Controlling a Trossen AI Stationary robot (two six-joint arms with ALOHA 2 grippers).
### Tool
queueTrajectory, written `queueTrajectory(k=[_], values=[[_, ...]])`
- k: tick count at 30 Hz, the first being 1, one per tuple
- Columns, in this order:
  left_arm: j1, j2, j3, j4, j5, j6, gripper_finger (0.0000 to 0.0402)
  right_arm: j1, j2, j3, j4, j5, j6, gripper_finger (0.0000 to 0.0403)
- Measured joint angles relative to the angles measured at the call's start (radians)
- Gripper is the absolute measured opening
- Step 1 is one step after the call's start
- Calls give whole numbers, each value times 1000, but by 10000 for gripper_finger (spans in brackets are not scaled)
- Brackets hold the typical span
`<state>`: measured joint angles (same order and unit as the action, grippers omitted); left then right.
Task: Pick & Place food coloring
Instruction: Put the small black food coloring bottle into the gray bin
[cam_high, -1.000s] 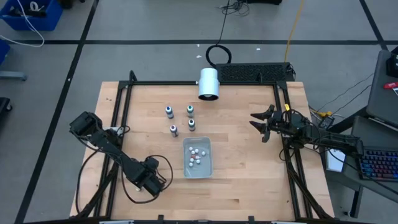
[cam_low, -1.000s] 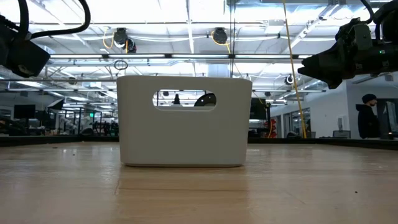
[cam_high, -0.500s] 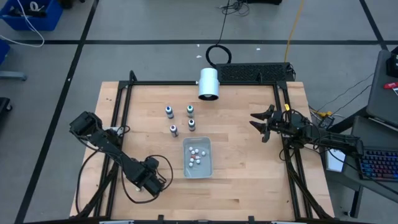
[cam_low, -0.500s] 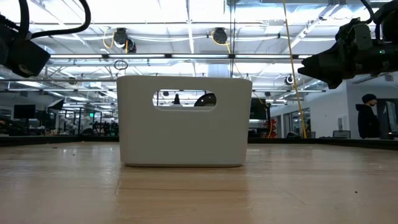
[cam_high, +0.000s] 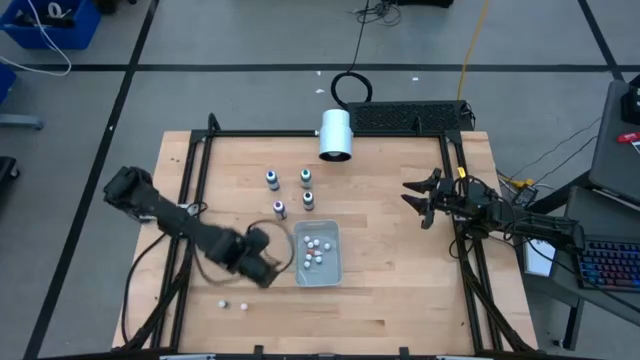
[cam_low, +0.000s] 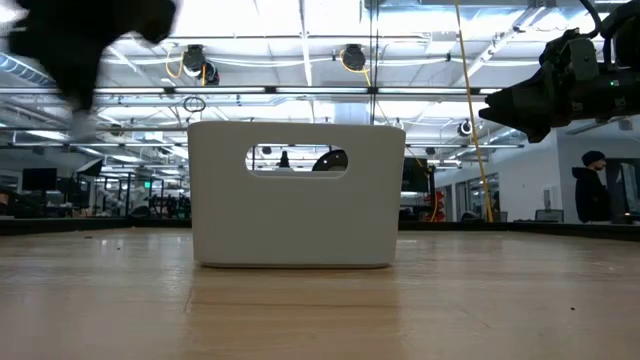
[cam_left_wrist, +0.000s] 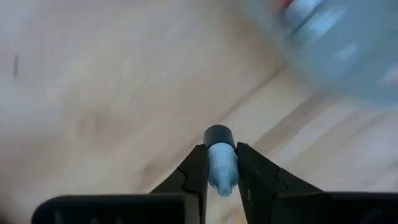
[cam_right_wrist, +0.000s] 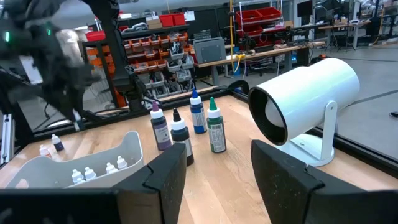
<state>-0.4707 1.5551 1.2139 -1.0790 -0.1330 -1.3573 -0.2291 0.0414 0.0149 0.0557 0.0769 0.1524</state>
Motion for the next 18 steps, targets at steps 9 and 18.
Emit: queueTrajectory(k=[9, 18], values=[[252, 131, 271, 10, -7, 530, 63, 0, 0, 0, 0, 0, 0, 169], [347, 317, 364, 0, 43, 736, 63, 0, 1, 0, 0, 0, 0, 169]])
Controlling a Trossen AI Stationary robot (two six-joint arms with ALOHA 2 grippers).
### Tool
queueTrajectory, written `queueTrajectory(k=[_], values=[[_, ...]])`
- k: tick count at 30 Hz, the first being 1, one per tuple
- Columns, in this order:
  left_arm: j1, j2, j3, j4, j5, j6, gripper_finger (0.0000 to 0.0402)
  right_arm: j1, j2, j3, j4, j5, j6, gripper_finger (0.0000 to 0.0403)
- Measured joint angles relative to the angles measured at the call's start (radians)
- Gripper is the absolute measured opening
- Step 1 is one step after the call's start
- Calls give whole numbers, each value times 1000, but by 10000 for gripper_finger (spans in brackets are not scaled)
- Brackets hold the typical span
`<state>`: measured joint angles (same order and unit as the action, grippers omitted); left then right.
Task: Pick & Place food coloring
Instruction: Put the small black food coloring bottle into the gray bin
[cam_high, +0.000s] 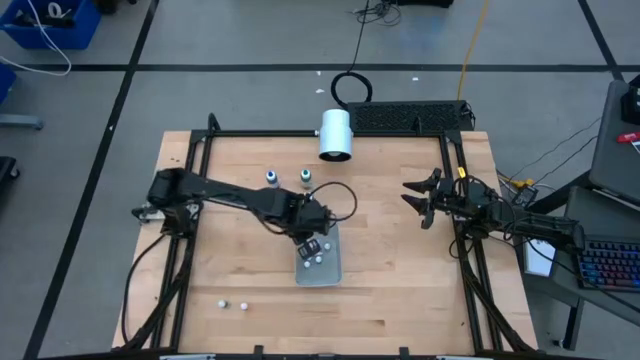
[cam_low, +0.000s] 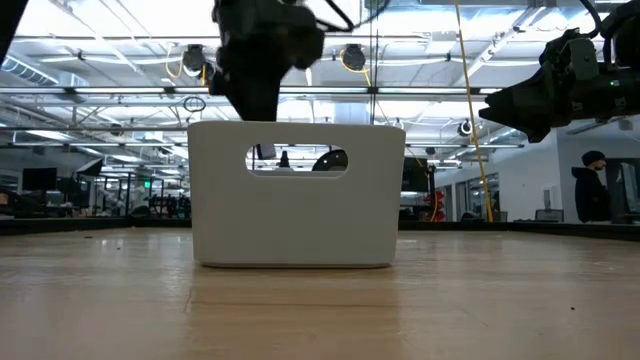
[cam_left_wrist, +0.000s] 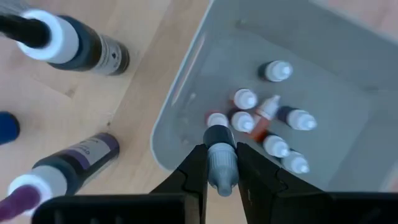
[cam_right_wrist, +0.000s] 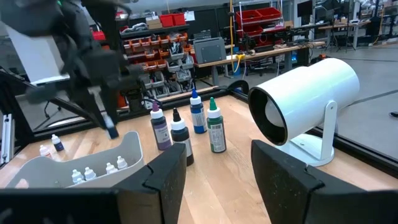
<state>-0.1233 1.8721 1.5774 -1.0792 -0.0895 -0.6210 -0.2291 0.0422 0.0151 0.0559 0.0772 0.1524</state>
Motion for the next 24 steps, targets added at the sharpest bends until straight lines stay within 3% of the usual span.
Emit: queueTrajectory(k=[10, 24], values=[[-9, 88, 0, -42, 22, -17, 63, 0, 0, 0, 0, 0, 0, 169], [-23, 119, -3, -15, 16, -52, 63, 0, 0, 0, 0, 0, 0, 169]])
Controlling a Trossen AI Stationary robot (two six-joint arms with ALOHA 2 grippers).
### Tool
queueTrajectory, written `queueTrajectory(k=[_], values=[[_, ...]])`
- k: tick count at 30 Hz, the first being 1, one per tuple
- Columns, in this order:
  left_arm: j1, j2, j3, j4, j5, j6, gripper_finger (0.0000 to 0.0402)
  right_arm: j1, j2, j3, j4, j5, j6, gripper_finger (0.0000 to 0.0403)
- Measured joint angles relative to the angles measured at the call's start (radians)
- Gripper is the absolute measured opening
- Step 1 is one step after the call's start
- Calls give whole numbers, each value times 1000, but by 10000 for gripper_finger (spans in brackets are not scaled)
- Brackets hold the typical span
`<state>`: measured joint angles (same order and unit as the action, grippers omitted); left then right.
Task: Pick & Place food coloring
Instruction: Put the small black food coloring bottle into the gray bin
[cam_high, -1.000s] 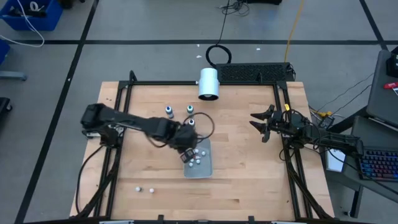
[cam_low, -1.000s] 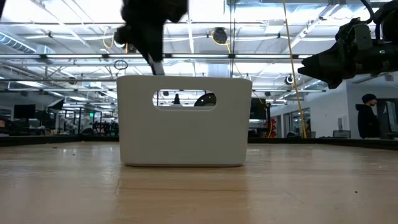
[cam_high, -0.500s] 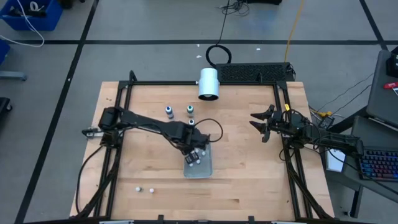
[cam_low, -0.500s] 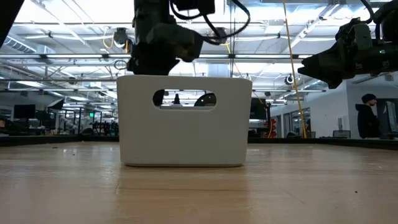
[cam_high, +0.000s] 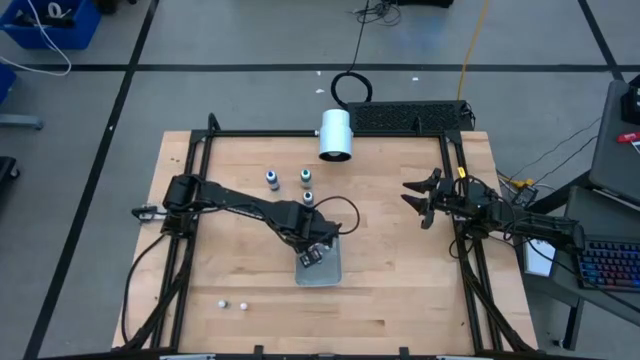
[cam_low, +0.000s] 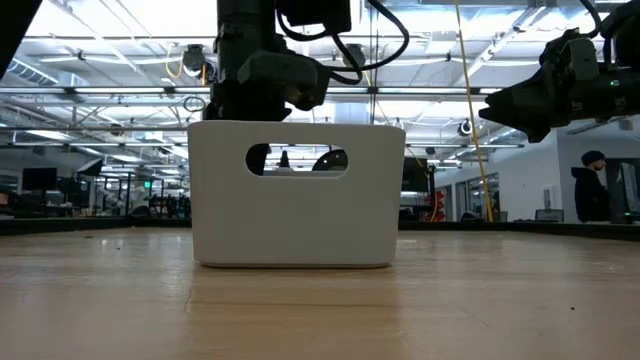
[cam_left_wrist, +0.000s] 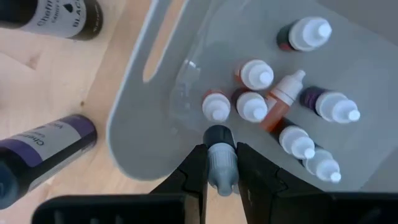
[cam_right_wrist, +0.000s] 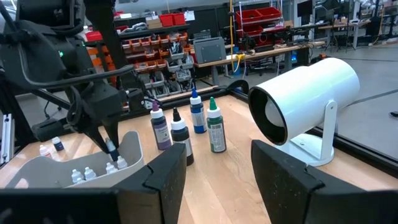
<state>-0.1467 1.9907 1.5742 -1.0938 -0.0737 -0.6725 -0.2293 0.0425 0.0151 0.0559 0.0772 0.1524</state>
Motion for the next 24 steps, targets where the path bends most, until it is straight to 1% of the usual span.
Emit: queueTrajectory(k=[6, 16, 24], values=[[-4, 2, 0, 3, -7, -11, 63, 0, 0, 0, 0, 0, 0, 169], [-12, 67, 0, 24, 6, -10, 63, 0, 0, 0, 0, 0, 0, 169], [-11, 73, 0, 42, -3, -9, 63, 0, 0, 0, 0, 0, 0, 169]])
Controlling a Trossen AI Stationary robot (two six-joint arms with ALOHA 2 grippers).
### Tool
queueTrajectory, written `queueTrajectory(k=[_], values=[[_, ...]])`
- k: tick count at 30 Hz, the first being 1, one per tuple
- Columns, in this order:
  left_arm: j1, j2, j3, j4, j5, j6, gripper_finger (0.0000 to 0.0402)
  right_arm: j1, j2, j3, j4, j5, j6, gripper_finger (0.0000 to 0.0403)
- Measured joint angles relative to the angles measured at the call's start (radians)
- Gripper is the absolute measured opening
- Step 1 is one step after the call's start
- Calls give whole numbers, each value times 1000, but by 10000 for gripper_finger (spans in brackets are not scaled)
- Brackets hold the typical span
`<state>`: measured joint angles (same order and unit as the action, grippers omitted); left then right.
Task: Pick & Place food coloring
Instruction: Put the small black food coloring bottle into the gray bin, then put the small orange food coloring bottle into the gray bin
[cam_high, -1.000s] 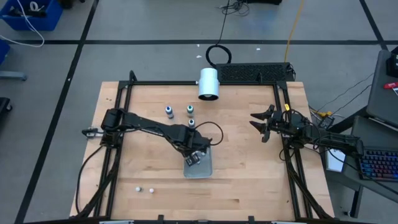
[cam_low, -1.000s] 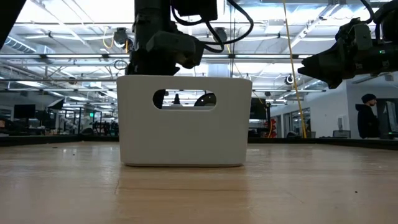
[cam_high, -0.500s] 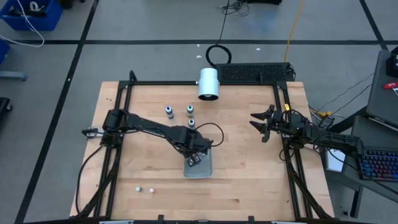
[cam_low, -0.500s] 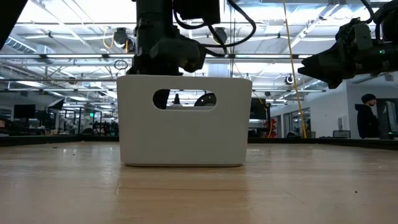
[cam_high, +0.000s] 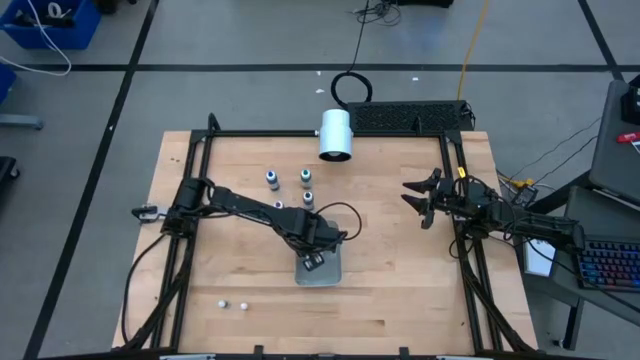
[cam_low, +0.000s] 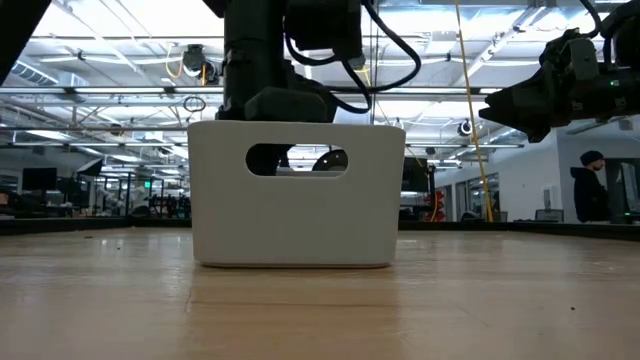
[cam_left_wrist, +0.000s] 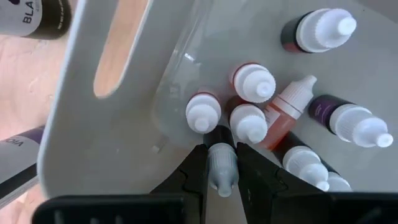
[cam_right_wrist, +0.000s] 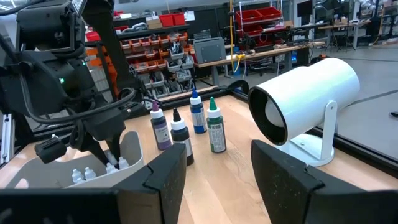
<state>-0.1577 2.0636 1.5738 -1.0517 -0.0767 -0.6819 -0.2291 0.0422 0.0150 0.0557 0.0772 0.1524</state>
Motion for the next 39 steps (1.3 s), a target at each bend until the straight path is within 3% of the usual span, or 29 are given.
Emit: queueTrajectory(k=[15, 24, 39], values=[[5, -5, -56, 36, -2, -20, 63, 0, 0, 0, 0, 0, 0, 169], [6, 3, -63, 33, 19, -21, 141, 0, 0, 0, 0, 0, 0, 169], [5, 1, -61, 35, 26, -23, 151, 0, 0, 0, 0, 0, 0, 169]])
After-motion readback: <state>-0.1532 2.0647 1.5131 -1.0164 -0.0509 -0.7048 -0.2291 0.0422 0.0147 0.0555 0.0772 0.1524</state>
